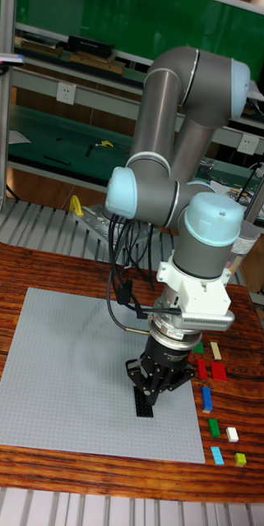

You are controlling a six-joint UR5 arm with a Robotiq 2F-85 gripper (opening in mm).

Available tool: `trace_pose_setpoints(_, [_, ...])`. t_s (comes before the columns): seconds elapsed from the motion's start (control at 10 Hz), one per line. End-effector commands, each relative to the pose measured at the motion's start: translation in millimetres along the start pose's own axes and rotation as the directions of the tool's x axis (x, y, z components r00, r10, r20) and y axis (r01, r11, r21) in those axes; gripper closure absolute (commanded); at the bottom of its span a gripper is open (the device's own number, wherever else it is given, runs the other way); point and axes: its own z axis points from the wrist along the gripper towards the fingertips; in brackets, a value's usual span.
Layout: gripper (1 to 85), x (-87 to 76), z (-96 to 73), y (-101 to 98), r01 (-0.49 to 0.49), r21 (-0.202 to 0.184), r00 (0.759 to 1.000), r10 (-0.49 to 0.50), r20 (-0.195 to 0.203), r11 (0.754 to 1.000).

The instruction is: Build with small Lego blocks

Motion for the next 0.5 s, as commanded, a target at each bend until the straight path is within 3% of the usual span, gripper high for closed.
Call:
trace_pose_setpoints(0.0, [84.3,-2.3,0.4,4.4,0.016,-0.008,1.0,-0.016,-0.006,1.0])
trace_pose_setpoints(0.4, [84.3,-13.4,5.1,14.1,-0.016,-0.02,1.0,0.016,0.017,1.0])
